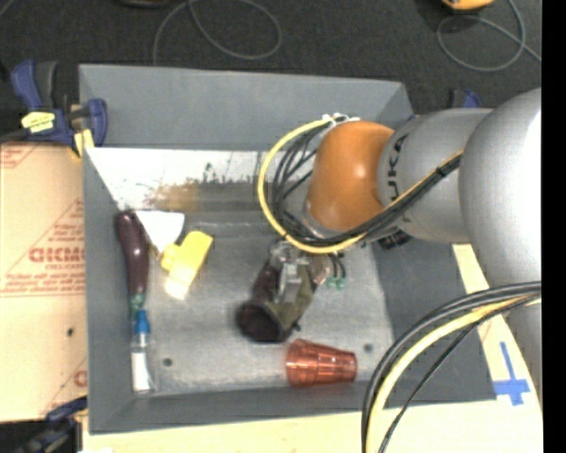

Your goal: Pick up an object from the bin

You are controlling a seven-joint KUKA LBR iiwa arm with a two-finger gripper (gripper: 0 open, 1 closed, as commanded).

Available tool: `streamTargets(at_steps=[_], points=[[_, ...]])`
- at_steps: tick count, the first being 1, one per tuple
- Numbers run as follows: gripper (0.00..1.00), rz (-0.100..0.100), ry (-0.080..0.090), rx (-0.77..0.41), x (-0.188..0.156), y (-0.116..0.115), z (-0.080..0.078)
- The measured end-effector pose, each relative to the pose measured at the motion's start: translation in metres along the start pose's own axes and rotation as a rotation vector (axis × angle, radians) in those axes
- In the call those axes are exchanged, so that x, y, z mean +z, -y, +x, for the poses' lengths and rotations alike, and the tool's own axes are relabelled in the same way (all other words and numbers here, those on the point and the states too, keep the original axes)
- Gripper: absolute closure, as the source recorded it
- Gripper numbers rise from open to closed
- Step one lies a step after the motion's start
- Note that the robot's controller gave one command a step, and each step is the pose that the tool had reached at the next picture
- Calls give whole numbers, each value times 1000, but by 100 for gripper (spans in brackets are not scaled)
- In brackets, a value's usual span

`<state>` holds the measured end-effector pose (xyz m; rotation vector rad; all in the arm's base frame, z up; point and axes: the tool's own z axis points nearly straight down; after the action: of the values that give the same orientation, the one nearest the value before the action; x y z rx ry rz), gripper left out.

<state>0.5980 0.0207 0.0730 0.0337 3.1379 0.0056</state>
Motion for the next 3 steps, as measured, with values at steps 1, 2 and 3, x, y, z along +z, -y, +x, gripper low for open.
streamTargets(at_steps=[1, 2, 3], points=[[100, 1, 4, -35, -116, 6, -9], [100, 1, 3, -34, -115, 6, -9], [100, 3, 7, -47, -223, 15, 5]])
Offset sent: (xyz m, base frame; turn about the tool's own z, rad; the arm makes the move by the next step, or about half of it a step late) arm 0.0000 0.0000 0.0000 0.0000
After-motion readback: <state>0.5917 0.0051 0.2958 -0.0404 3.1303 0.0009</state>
